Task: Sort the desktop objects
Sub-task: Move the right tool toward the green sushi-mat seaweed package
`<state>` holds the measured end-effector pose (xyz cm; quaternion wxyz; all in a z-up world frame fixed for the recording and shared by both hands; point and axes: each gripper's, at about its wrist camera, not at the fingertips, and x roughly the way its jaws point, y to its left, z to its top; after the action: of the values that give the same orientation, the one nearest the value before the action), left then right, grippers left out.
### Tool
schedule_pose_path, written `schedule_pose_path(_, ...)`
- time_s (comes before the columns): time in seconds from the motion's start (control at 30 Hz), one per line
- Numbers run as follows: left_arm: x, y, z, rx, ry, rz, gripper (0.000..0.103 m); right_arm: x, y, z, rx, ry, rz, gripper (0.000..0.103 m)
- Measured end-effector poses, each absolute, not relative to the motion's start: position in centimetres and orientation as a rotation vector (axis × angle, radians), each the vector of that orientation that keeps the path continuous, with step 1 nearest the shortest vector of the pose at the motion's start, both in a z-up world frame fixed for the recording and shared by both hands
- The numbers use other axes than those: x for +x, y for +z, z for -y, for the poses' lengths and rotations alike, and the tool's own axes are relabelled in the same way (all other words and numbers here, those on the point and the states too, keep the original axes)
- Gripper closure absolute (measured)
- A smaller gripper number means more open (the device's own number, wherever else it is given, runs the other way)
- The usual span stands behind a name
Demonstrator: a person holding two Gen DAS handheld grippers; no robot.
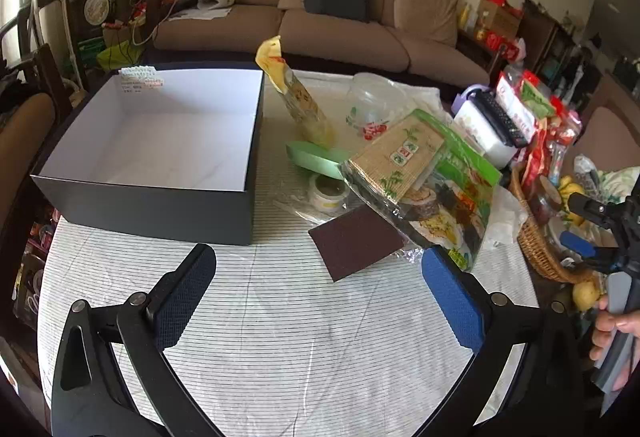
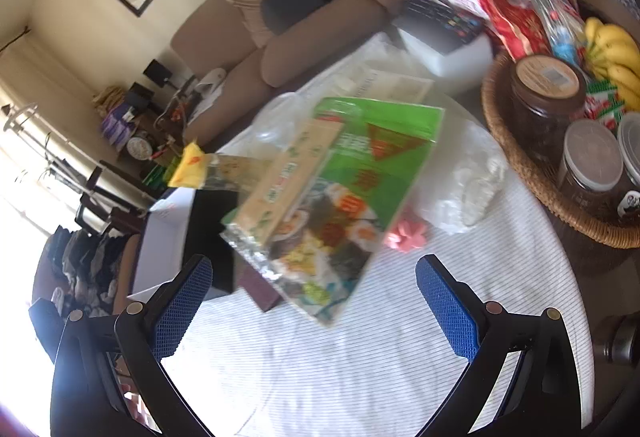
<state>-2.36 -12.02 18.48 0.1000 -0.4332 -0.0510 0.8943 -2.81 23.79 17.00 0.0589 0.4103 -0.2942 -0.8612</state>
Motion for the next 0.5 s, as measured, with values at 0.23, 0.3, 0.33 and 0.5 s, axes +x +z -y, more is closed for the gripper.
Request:
schedule_pose_path(0.23, -7.6, 16.7, 8.2, -1.279, 2.611, 0.010, 0.000, -4.7, 13.2, -25.6, 1.233, -2.608, 0.913, 0.000)
schedule_pose_path(0.3, -9.7, 16.5, 7.2, -1.273, 2.600, -0.025, 0.000, -5.5, 12.4, -25.6, 1.220, -2.603, 0.912, 0.000)
schedule_pose_path(0.33, -10.9, 16.5, 6.7, -1.274, 2.592, -0.049, 0.000, -5.9, 12.0, -25.6, 1.217, -2.598, 0.912, 0.000)
schedule_pose_path(0.5, -16.4, 15.6, 4.4, -1.263, 2.537, -0.158, 0.000, -7.7, 10.0, -25.4, 1.220, -2.545, 0.958, 0.000)
